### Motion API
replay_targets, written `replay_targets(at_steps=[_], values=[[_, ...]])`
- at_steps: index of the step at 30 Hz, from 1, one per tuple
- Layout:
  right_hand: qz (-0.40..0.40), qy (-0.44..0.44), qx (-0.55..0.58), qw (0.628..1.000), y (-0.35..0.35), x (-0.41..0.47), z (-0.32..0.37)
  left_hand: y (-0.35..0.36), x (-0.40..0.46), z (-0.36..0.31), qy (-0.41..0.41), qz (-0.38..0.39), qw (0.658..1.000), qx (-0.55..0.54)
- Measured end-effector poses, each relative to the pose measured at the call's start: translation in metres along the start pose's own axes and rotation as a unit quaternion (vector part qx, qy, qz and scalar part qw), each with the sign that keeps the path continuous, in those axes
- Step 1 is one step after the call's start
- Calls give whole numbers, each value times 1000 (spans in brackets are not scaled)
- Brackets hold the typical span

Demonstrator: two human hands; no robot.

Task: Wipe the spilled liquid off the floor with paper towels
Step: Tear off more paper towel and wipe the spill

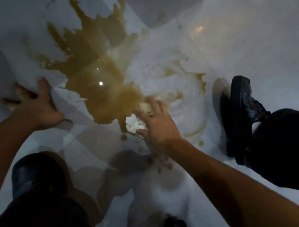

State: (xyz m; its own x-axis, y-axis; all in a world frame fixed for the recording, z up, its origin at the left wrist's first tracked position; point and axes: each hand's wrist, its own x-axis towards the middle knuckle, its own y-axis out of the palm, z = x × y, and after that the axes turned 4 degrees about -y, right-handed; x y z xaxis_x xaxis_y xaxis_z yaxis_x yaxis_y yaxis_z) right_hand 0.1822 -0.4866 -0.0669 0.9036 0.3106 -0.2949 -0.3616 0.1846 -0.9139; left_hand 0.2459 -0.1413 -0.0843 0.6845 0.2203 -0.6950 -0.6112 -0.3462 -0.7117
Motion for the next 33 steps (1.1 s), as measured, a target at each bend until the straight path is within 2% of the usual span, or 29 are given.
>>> replay_targets(at_steps=[3, 5, 8, 9, 11, 13, 15, 17, 19, 21, 25, 27, 29, 31, 33], values=[[58, -158, -53, 984, 15, -9, 5, 1, 3, 5, -2, 7, 1000, 10], [39, -201, -48, 978, 18, -26, -4, -1, 0, 2, -5, 9, 1000, 17], [-45, -112, -13, 993, 6, -53, -33, 0, -2, -3, -18, 11, 999, 24], [-67, -55, 6, 996, 0, -65, -43, 1, -2, -4, -25, 9, 999, 27], [-67, 5, 35, 997, -3, -92, -53, 2, -4, -8, -33, 11, 999, 31], [-34, -12, 21, 999, 11, -122, -54, 1, -3, -8, -38, 9, 999, 34], [42, -50, 8, 998, 30, -144, -41, 1, -1, -7, -30, 6, 999, 37], [60, -112, 12, 992, 41, -140, -32, 0, -1, -4, -24, 3, 999, 38], [61, -144, 43, 987, 38, -113, -24, -1, -2, -5, -19, 10, 999, 42], [66, -121, 71, 988, 27, -75, -17, -1, -3, -6, -21, 8, 999, 35], [-50, -66, 56, 995, 3, 21, -20, 1, -7, -12, -41, -2, 999, 30], [-88, -24, 31, 995, -4, 57, -26, 1, -8, -12, -41, -1, 999, 30], [-111, -27, 23, 993, -12, 70, -25, 2, -7, -12, -40, 0, 999, 32], [-74, -81, 26, 994, -17, 52, -8, 2, -7, -11, -41, -3, 999, 30], [9, -149, 75, 986, -5, 5, 6, 0, -6, -10, -39, 5, 999, 23]])
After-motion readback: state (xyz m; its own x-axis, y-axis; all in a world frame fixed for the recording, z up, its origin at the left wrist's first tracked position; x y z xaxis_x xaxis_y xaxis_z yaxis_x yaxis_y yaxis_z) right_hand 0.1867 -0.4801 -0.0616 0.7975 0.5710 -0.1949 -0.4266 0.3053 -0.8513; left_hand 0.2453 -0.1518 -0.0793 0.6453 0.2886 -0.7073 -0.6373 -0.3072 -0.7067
